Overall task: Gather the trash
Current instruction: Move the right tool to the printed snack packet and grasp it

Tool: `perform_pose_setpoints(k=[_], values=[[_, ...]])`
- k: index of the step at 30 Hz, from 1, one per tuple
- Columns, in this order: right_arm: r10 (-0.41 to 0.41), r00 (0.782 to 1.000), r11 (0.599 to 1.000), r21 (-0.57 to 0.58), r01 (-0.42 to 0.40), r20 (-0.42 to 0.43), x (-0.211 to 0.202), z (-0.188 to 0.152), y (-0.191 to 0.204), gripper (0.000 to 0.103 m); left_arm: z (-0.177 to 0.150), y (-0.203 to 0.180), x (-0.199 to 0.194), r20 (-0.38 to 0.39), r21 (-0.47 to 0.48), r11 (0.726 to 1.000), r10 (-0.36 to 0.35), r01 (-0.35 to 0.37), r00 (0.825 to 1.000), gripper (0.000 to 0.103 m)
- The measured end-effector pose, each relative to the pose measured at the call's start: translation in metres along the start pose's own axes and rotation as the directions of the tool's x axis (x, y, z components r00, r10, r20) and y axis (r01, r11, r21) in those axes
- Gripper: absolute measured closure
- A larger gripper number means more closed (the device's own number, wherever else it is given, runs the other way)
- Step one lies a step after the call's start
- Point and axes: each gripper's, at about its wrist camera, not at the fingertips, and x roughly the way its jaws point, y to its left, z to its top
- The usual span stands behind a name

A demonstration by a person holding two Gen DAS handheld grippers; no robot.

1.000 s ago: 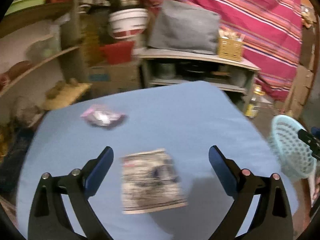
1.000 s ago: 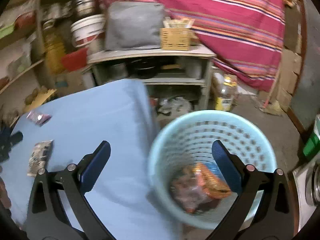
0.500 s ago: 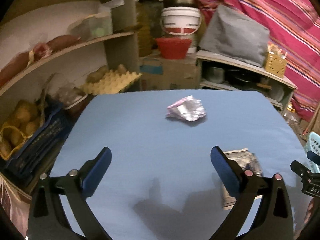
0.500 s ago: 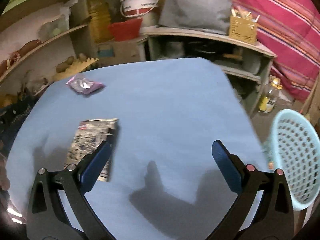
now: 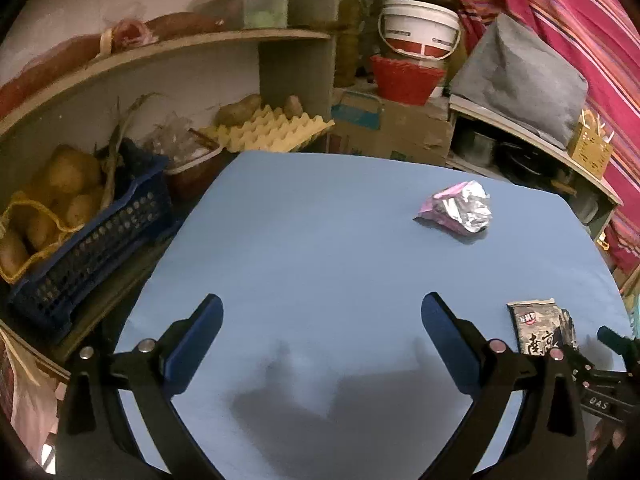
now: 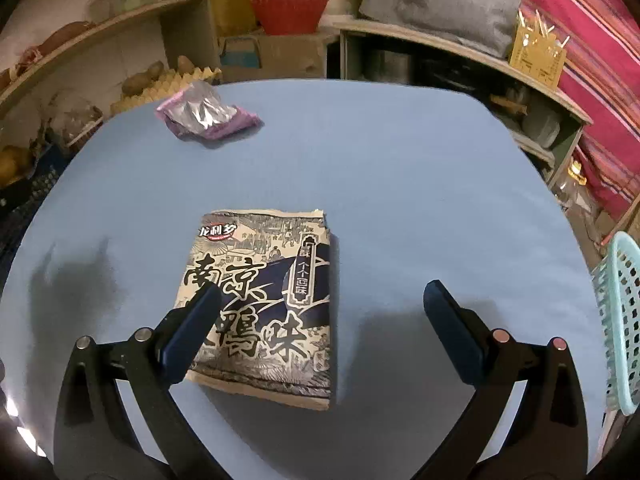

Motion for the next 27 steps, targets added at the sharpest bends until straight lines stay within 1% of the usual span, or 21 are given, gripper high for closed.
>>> perform_pose_setpoints(k=[3,7,9,12,15,17,21,22,23,26,27], values=[[-0.023,0.999,1.000,0.009,0.024,-0.029,0.009,0.000,0.001,0.005,0.001,0.008,-0.001,-0.004,-0.025,1.000,-0.012,0.012,1.000,0.006],[0.002,0.997,1.000,0.006,-0.002,-0.077,0.021,0.000,0.004,0.015,0.005,0.014,-0.004,0.008,-0.040,0.999,-0.013,0.013,1.000,0.006],[-0.001,0.997,1.000,-0.007,0.001,-0.073,0.023,-0.001,0.009,0.016,0.005,0.015,-0.006,0.011,-0.043,0.999,-0.014,0.014,1.000,0.006],[0.019,0.998,0.999,-0.033,-0.022,-0.066,0.023,-0.001,0.016,0.024,0.006,0.016,-0.005,0.008,-0.052,0.999,-0.015,0.016,1.000,0.006],[0.042,0.997,0.998,-0.049,-0.045,-0.063,0.023,0.000,0.020,0.033,0.005,0.017,-0.003,0.000,-0.048,0.999,-0.009,0.009,1.000,0.006],[0.065,0.996,0.996,-0.064,-0.069,-0.062,0.022,0.000,0.022,0.046,0.004,0.017,-0.001,-0.004,-0.048,0.999,-0.004,0.004,1.000,0.006],[0.091,0.994,0.991,-0.092,-0.096,-0.060,0.019,0.000,0.027,0.059,0.005,0.016,0.002,-0.009,-0.053,0.999,-0.004,0.004,1.000,0.006],[0.094,0.994,0.991,-0.089,-0.099,-0.058,0.018,0.001,0.026,0.067,0.005,0.015,0.002,-0.008,-0.052,0.999,-0.002,0.002,1.000,0.006],[0.097,0.994,0.991,-0.086,-0.101,-0.056,0.018,0.002,0.025,0.081,0.005,0.015,0.003,-0.005,-0.052,0.999,-0.007,0.007,1.000,0.006],[0.123,0.991,0.990,-0.070,-0.127,-0.058,0.017,0.004,0.019,0.090,0.004,0.013,0.004,-0.008,-0.048,0.999,-0.005,0.005,1.000,0.006],[0.128,0.990,0.989,-0.071,-0.132,-0.058,0.017,0.004,0.017,0.090,0.003,0.012,0.005,-0.009,-0.048,0.999,-0.005,0.005,1.000,0.006]])
